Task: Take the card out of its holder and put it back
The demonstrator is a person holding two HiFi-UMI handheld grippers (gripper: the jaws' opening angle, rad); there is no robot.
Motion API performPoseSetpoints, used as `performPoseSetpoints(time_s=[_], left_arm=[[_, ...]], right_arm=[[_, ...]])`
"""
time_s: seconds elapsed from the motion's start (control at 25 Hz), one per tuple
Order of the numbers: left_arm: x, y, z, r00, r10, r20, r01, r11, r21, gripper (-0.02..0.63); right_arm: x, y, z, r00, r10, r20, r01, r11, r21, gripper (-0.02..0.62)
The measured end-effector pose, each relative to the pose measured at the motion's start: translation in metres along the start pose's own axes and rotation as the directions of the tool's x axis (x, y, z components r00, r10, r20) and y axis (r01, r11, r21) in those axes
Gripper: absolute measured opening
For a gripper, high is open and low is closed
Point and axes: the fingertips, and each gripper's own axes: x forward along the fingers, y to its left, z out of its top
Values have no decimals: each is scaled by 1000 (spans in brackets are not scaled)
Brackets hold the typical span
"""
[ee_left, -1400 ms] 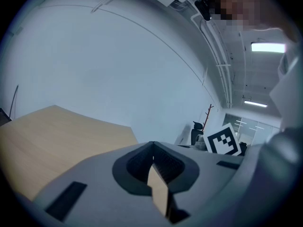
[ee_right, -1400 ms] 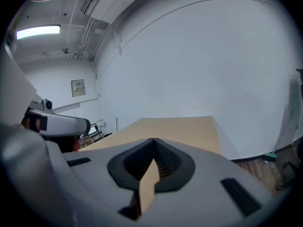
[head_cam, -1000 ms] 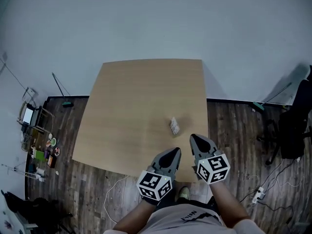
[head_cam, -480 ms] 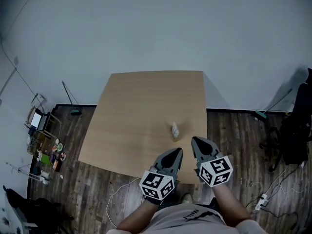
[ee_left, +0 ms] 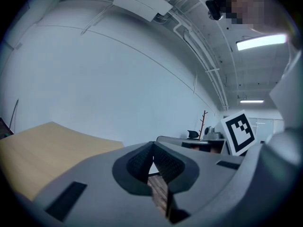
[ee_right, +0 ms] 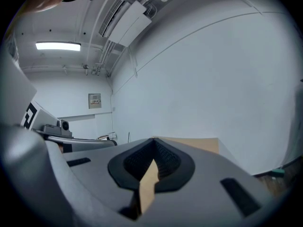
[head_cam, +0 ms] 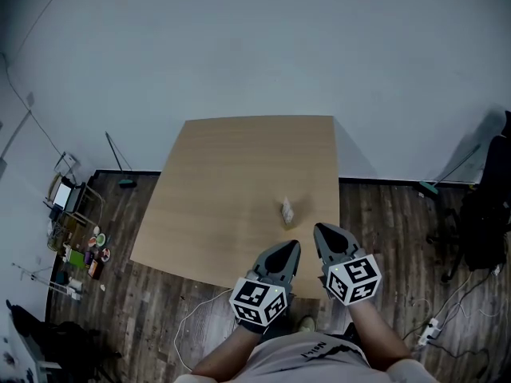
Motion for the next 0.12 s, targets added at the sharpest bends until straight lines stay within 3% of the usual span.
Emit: performPoseSetpoints(time_s=[0.12], left_arm=[[-3,-3,1,1000,2,1,-2,1000,0,12]], right_arm=[[-4,3,2,1000,1,1,-1,1000,-1,14]])
